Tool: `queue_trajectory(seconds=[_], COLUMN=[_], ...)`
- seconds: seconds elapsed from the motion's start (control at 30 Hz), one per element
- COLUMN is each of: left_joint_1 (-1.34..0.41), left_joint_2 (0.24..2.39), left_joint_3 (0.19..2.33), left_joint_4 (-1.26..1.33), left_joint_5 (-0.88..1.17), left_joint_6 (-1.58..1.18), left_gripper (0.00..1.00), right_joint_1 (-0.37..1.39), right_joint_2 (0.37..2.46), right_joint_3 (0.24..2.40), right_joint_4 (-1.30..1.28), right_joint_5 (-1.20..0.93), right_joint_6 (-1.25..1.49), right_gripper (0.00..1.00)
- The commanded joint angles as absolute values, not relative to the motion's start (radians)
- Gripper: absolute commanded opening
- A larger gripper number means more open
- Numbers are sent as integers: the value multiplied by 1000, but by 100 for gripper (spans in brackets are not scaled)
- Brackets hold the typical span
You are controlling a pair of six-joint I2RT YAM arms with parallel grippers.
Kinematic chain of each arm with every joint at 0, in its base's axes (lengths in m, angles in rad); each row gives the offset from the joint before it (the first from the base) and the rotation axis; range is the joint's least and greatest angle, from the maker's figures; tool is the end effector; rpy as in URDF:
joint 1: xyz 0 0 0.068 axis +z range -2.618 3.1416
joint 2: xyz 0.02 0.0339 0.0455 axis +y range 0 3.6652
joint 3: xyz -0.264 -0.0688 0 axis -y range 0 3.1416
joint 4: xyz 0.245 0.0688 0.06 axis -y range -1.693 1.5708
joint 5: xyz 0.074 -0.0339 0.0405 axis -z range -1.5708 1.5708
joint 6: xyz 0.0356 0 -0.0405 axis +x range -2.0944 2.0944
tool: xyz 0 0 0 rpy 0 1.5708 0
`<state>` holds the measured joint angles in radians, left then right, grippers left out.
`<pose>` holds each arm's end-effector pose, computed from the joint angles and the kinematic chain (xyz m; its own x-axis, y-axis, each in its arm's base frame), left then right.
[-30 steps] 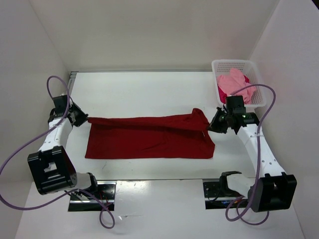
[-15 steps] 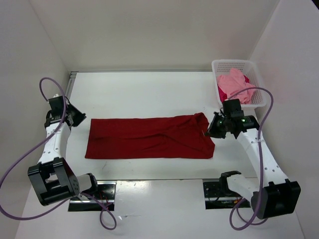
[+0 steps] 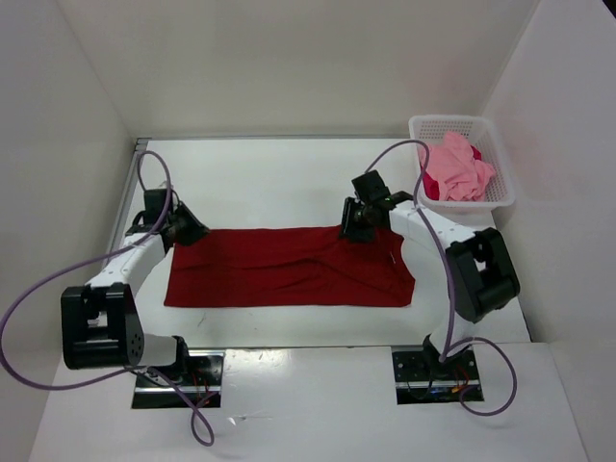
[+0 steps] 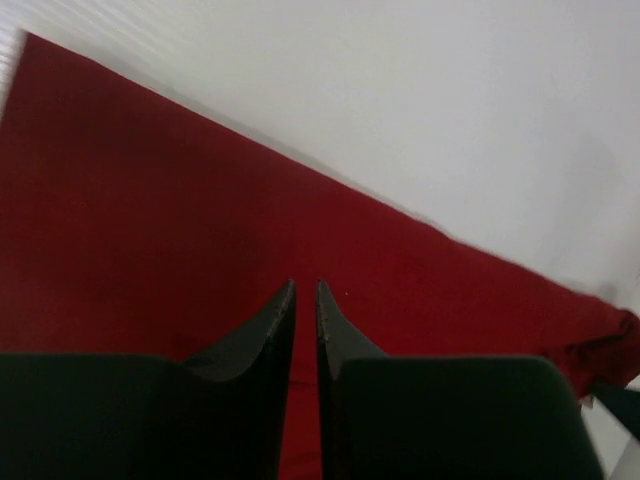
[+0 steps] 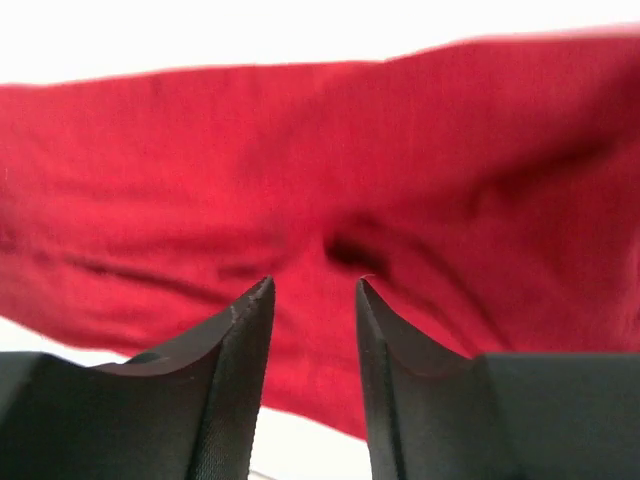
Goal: Fold and stack the t-shirts
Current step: Fold the other side of the tshirt into a rectangle
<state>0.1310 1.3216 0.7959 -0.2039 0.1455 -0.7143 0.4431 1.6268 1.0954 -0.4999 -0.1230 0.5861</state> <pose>0.2766 0.0312 0.2255 -0.4848 -0.7176 -0.4999 -0.4496 0.6948 -0.5613 0.2986 0.1465 0.2109 -0.9126 0.1745 -0.3697 0.0268 0.9279 0.3718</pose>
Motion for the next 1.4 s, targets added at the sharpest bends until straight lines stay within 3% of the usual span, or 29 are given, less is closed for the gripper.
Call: queue_trajectory(seconds=[0.0,0.2,0.63,0.67,0.8,0.9,1.07,1.2,1.37], left_joint_1=[69,35,35,35,35,35,35,35,35], left_joint_2=[1380,1442,1408,1408,1408,1408,1399,1399,1399], left_joint_3=[802,821,781,781,781,772,772,782,807], left_joint_4=[-118,-109,-91,-91,-91,-81,-81,-81,-81], left_joint_5=[166,166,158,158,167,167,167,176,176], left_joint_6=[-739,-739,-739,-739,-739,-739,-739,-739,-739], left_gripper=[20,21,21,21,21,21,21,21,21], right_joint_1=[465,523,566,566,577,598,658,684,695], right_joint_2=[1689,1792,1729,1729,1681,1635,1530,1467,1408], right_joint_3=[1193,1244,1132,1121,1100,1078,1026,941,879], right_joint_4=[-411,-448,-483,-483,-492,-517,-569,-540,-483], right_joint_5=[-48,3,61,61,38,12,-63,-162,-241], right_joint_6=[532,523,543,543,543,563,667,785,861], right_gripper=[44,48,47,46,19,8,8,14,38])
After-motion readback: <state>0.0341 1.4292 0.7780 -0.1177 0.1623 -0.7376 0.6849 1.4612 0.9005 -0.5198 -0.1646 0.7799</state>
